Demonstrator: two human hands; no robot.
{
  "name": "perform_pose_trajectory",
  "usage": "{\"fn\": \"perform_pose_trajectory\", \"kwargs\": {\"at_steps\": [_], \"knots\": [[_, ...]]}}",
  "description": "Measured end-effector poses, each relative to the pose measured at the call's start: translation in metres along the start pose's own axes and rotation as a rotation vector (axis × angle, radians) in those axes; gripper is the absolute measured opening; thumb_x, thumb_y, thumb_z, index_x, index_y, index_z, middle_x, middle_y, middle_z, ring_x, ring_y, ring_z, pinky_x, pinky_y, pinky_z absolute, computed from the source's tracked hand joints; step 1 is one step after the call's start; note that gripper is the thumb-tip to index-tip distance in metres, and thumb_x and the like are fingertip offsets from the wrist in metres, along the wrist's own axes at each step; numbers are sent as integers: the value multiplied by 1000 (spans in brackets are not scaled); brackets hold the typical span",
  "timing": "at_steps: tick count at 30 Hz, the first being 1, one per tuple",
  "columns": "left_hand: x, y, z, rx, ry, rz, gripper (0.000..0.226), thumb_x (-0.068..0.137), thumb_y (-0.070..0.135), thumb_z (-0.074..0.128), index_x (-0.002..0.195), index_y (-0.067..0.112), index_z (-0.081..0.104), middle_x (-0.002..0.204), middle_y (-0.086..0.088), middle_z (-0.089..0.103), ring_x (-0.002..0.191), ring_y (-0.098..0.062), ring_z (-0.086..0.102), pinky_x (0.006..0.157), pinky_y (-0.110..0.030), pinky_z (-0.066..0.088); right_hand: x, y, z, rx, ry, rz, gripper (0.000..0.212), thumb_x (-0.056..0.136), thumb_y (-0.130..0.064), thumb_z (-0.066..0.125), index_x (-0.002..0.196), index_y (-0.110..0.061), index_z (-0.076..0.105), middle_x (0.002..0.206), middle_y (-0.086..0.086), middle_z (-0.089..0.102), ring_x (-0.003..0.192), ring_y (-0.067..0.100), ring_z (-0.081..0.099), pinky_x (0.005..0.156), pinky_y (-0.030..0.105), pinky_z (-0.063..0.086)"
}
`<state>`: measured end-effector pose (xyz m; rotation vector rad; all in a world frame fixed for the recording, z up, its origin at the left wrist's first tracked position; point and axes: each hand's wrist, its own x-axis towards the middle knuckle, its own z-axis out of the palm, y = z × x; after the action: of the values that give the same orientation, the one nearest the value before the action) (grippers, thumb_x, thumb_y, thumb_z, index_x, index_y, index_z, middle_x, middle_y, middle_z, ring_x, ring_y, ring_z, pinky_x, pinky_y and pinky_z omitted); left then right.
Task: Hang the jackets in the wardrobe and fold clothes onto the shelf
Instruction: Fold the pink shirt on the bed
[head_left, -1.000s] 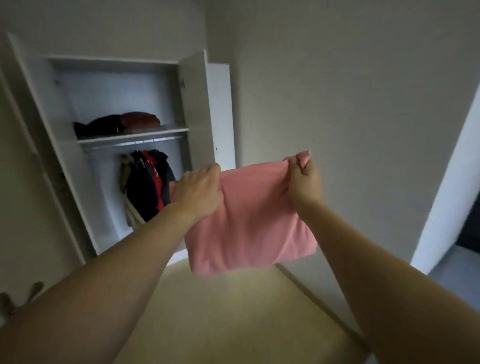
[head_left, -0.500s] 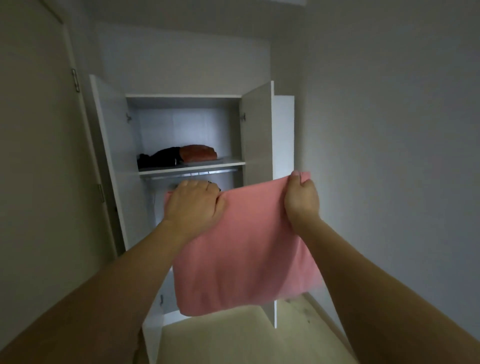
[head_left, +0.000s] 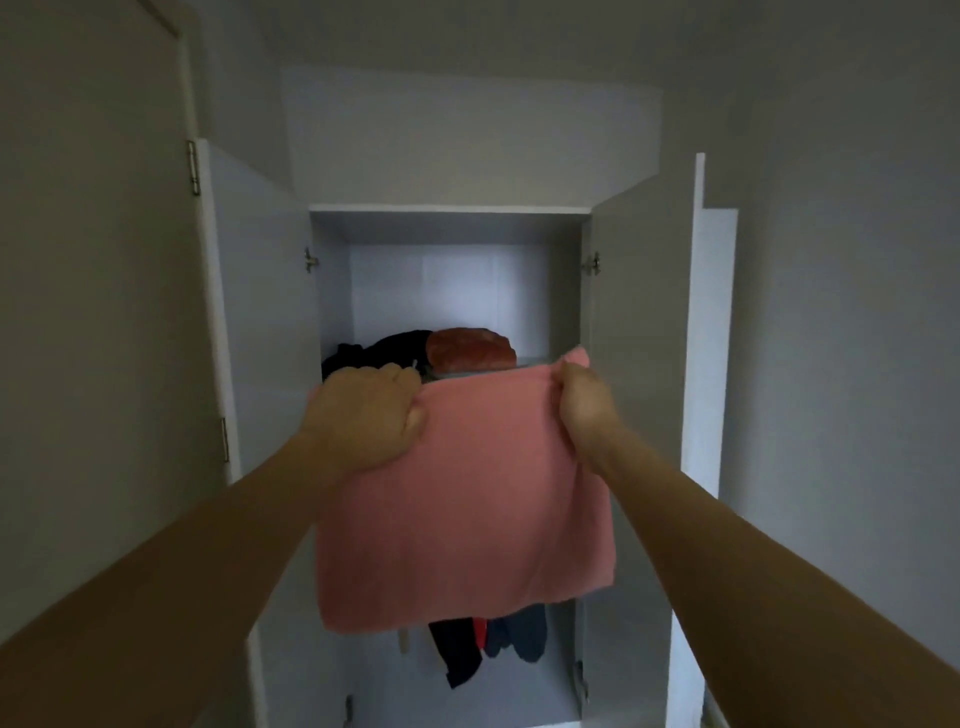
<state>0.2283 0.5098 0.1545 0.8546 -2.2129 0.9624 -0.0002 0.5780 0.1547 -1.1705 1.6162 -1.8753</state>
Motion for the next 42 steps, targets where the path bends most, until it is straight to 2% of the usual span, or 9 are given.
{"fn": "perform_pose_trajectory", "kwargs": {"at_steps": [5, 9, 18, 22, 25, 28, 35, 39, 42], "knots": [[58, -66, 116, 130, -77, -117, 58, 84, 46, 11, 100, 13, 56, 94, -8, 62, 79, -29, 61, 62, -34, 34, 119, 37, 69, -56, -87, -72, 29, 99, -15, 31, 76, -14, 49, 70, -2, 48, 64, 13, 45, 55, 20, 40], [119, -107, 190, 207, -131, -204, 36, 96, 38, 33, 105, 13, 56, 99, -7, 65, 82, -27, 62, 63, -33, 39, 214, 51, 114, -74, -158, -23, 40, 101, -20, 28, 112, 4, 58, 100, 17, 63, 82, 19, 54, 83, 37, 51], [247, -239, 313, 366, -175, -246, 36, 94, 39, 36, 108, 17, 60, 110, -9, 61, 104, -29, 55, 88, -37, 33, 412, 54, 227, 60, -335, 85, 37, 99, -21, 40, 131, -4, 50, 113, 15, 61, 98, 29, 60, 85, 38, 52], [306, -299, 354, 444, -195, -302, 39, 95, 41, 34, 115, 19, 60, 115, -8, 60, 111, -29, 53, 93, -38, 32, 493, 48, 286, 158, -366, 67, 41, 100, -18, 39, 137, -3, 46, 107, 11, 60, 77, 19, 54, 60, 28, 43], [349, -341, 388, 434, -233, -325, 41, 97, 40, 32, 119, 20, 59, 119, -9, 58, 114, -30, 51, 97, -40, 34, 549, 49, 335, 160, -284, 64, 48, 104, -29, 27, 142, -3, 39, 115, 12, 58, 77, 18, 53, 68, 28, 43], [384, -376, 439, 466, -282, -308, 45, 99, 41, 29, 125, 20, 59, 125, -11, 56, 118, -31, 48, 99, -40, 32, 605, 64, 381, 135, -198, 38, 48, 104, -29, 26, 144, -2, 33, 131, 18, 52, 107, 30, 55, 84, 33, 44], [416, -423, 604, 443, -580, -345, 46, 101, 29, 27, 136, 17, 54, 140, -12, 48, 133, -33, 34, 111, -47, 23, 701, 150, 480, -157, -97, -3, 41, 102, -24, 33, 139, -7, 27, 140, 15, 46, 123, 34, 49, 100, 40, 37], [409, -436, 692, 327, -677, -415, 47, 100, 31, 30, 143, 18, 46, 151, -14, 32, 141, -34, 23, 117, -49, 19, 737, 205, 519, -700, -127, -175, 40, 102, -20, 39, 136, -5, 24, 136, 19, 43, 114, 35, 55, 81, 40, 44], [381, -432, 753, 125, -747, -493, 52, 97, 33, 36, 148, 21, 36, 156, -16, 22, 143, -35, 17, 118, -49, 11, 752, 249, 528, -1097, -238, -306, 57, 97, -15, 44, 146, -8, 16, 141, 19, 32, 120, 35, 47, 87, 41, 43]]}}
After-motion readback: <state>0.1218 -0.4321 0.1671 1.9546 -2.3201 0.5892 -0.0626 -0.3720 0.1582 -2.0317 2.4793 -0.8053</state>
